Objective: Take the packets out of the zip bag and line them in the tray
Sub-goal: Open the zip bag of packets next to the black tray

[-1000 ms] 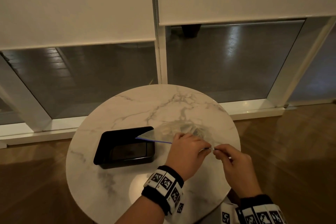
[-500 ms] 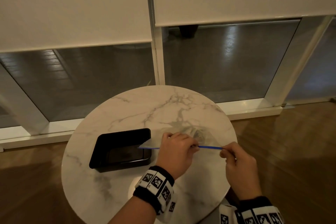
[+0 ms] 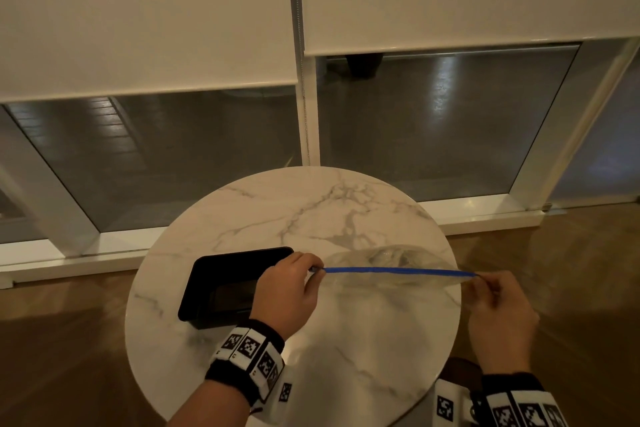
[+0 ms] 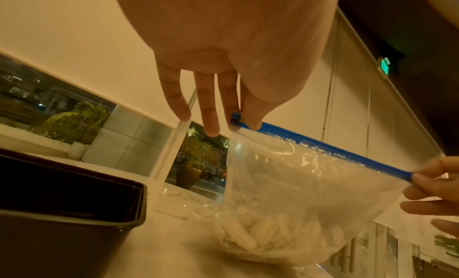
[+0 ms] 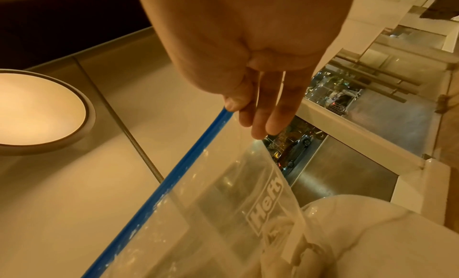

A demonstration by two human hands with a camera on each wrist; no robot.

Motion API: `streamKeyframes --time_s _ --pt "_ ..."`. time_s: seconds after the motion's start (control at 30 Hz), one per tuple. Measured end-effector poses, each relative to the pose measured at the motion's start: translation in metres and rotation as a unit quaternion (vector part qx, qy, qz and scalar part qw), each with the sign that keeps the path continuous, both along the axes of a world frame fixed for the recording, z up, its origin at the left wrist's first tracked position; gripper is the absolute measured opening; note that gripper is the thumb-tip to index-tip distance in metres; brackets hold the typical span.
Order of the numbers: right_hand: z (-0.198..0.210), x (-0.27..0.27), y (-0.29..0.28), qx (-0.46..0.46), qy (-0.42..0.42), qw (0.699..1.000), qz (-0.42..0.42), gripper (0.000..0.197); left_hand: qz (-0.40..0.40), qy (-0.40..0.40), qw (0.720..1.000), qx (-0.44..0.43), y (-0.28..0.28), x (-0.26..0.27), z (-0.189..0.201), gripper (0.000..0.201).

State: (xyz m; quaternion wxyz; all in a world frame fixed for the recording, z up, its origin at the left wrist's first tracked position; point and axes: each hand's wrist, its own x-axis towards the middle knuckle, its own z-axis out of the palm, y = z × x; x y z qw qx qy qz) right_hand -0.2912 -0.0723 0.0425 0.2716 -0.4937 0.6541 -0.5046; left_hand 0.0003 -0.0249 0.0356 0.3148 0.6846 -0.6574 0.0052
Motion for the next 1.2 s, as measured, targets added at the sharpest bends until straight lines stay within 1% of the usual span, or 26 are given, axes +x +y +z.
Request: streamKeyframes --time_s 0.07,0.1,0.13,0.2,0.23,0.27,0.33,0.4,0.43,0.47,0.57,0.6,0.7,0.77,0.9,1.0,1.1,1.2 --pt "0.001 0.005 0.003 -0.017 -0.022 1.0 -0.007 0.009 -0.005 0.026 1.0 0.013 0.002 -0.002 0.0 0.006" --pt "0.001 0.008 0.006 -0.03 -0.033 0.999 -0.006 0.01 -0.008 0.036 0.999 0.018 0.003 -0.003 -0.001 0.007" --pt "0.002 0.012 0.01 -0.047 -0.041 0.998 0.0 0.016 -0.011 0.045 0.999 0.021 0.003 -0.003 -0.001 0.007" --pt "0.002 0.024 0.019 -0.086 -0.033 0.995 0.048 0.022 -0.017 0.062 0.998 0.026 0.002 -0.005 -0.002 0.007" --pt "0.001 0.032 0.024 -0.107 -0.005 0.99 0.088 0.025 -0.02 0.071 0.997 0.026 0.002 -0.005 -0.003 0.007" --pt "-0.002 0.039 0.027 -0.132 0.048 0.982 0.129 0.028 -0.024 0.079 0.996 0.025 0.002 -0.005 -0.003 0.006" --pt "-0.016 0.049 0.032 -0.169 0.194 0.948 0.186 0.03 -0.03 0.084 0.996 0.019 0.003 -0.006 -0.002 0.004" --pt "-0.027 0.055 0.033 -0.154 0.329 0.913 0.187 0.039 -0.032 0.084 0.996 0.016 0.003 -0.007 0.001 0.004" --pt "-0.03 0.056 0.034 -0.14 0.369 0.903 0.172 0.044 -0.034 0.085 0.996 0.02 0.004 -0.007 0.001 0.004" --pt "-0.029 0.058 0.035 -0.138 0.39 0.898 0.151 0.048 -0.035 0.087 0.995 0.022 0.004 -0.007 0.003 0.004" --pt "-0.026 0.06 0.034 -0.159 0.414 0.889 0.114 0.047 -0.04 0.1 0.993 0.038 0.007 -0.008 0.004 0.003" --pt "-0.026 0.061 0.033 -0.164 0.417 0.887 0.113 0.042 -0.042 0.106 0.993 0.044 0.008 -0.009 0.005 0.004" --pt "-0.03 0.062 0.031 -0.186 0.406 0.885 0.134 0.02 -0.049 0.11 0.991 0.053 0.01 -0.011 0.006 0.006" --pt "-0.036 0.062 0.029 -0.184 0.391 0.888 0.159 0.014 -0.056 0.098 0.991 0.067 0.009 -0.013 0.004 0.007" --pt "-0.051 0.061 0.019 -0.158 0.382 0.889 0.197 0.019 -0.099 0.024 0.987 0.124 0.008 -0.019 -0.006 0.008" --pt "-0.058 0.061 0.014 -0.161 0.361 0.889 0.232 0.024 -0.123 -0.03 0.985 0.113 0.005 -0.026 -0.013 0.012" --pt "-0.054 0.06 0.012 -0.152 0.347 0.888 0.26 0.023 -0.13 -0.055 0.984 0.11 0.002 -0.032 -0.013 0.019" --pt "-0.046 0.06 0.009 -0.133 0.341 0.891 0.269 0.025 -0.129 -0.049 0.986 0.094 0.0 -0.036 -0.009 0.011"
